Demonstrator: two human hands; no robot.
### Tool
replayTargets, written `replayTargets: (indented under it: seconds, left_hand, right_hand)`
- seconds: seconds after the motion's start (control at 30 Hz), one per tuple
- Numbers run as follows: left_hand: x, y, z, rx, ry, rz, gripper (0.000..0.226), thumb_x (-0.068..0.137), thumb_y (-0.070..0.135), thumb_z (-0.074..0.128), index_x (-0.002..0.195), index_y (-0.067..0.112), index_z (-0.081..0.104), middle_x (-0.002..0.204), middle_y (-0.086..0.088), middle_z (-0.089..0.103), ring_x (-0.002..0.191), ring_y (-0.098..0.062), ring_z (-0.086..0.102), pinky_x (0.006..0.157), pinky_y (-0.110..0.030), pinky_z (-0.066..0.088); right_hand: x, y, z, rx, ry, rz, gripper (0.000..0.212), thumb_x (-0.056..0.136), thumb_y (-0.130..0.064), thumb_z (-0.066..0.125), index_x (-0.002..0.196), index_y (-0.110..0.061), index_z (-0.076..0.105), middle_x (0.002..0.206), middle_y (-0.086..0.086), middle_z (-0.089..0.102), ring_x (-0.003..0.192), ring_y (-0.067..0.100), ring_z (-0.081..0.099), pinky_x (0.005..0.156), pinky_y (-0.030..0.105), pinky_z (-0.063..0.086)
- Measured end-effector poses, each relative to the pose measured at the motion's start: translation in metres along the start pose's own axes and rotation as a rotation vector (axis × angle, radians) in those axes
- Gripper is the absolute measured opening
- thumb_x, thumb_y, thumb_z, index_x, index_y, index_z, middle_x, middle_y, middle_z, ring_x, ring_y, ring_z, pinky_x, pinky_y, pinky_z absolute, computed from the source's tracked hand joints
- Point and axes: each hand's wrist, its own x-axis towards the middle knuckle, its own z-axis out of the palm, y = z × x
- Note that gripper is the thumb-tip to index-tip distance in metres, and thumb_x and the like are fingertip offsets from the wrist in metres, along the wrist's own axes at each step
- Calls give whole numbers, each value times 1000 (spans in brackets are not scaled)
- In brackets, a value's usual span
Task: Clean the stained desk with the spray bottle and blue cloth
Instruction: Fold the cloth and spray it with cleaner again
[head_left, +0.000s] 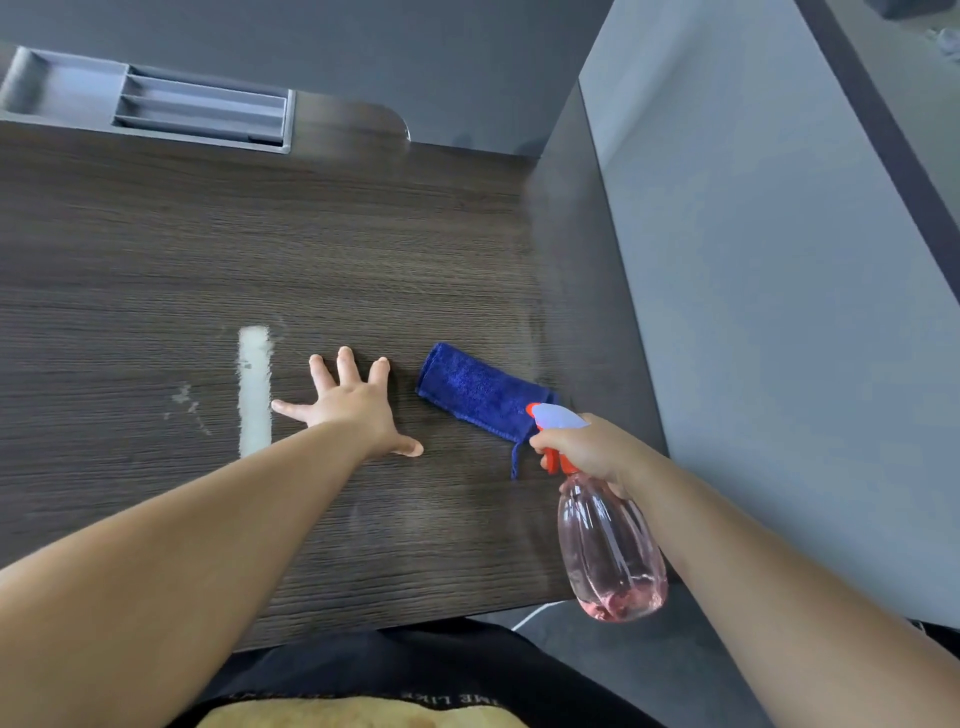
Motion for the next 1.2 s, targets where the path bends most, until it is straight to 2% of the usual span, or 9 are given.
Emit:
replayTargets:
  seconds: [0.2,0.33,0.4,0.5,0.6,0.67,0.83,0.97,1.2]
  left_hand:
    - [0,1,-1,1,-1,-5,120,57,66,76,147,38,3,156,-2,-14,143,-33,-16,100,-76,14]
    - [-1,2,-2,-6,-8,-7,120,58,65,76,147,37,1,156,-1,-16,143,-33,-18,100,-76,13]
    - [-1,1,-1,-6,-10,-9,120,59,65,76,148,37,0,156,-2,-17,142,-33,-19,100,-76,13]
    - [0,2,-2,-12,-18,-5,121,59,65,76,148,37,-2,156,-2,-18,142,-34,-20,100,-77,12]
    - [-1,3,-2,-12,-17,-4,120,59,64,76,148,36,0,156,-3,-17,142,-35,-20,100,-77,12]
    - [-1,3,-2,-11,-19,-5,120,59,64,76,148,36,0,156,-3,-17,142,-35,-19,100,-77,12]
    - [-1,2,-2,-12,-21,-2,120,59,64,76,148,36,0,156,-4,-17,142,-35,-20,99,-77,12]
    - [-1,1,-2,-19,-20,1,121,59,64,76,148,36,0,156,-4,-16,142,-35,-19,99,-77,12]
    - [-2,3,-3,-15,-17,-4,121,59,64,76,148,37,-1,156,-3,-16,142,-34,-19,100,-77,13]
  right_hand:
    - [4,-29,11,-32,-22,-68,60,62,-45,55,117,-19,59,75,-3,67,65,14,52,75,33,45]
    - [10,-44,22,11,-38,-46,20,73,-34,59,82,-16,61,68,1,62,67,18,51,69,32,43]
    - [14,-47,22,35,-7,-55,15,75,-31,59,82,-19,60,69,2,63,67,18,52,68,30,42]
    - [16,-44,18,34,32,-66,25,74,-38,58,97,-30,60,78,4,69,67,16,56,71,31,45]
    - [15,-36,15,7,13,-42,58,62,-47,55,112,-17,62,87,8,71,71,16,59,79,35,49]
    - [13,-31,12,-9,-10,-36,66,60,-46,55,117,-14,61,85,6,69,71,17,59,77,35,48]
    - [7,-29,10,-124,-47,-89,43,69,-48,53,102,-22,63,92,3,72,69,12,55,83,36,47]
    - [6,-33,15,-99,-27,-71,47,63,-50,54,98,-20,67,74,-4,70,66,11,57,80,33,48]
    - [13,-48,25,-53,14,-71,41,68,-46,57,87,-11,65,72,-3,67,65,14,54,80,36,49]
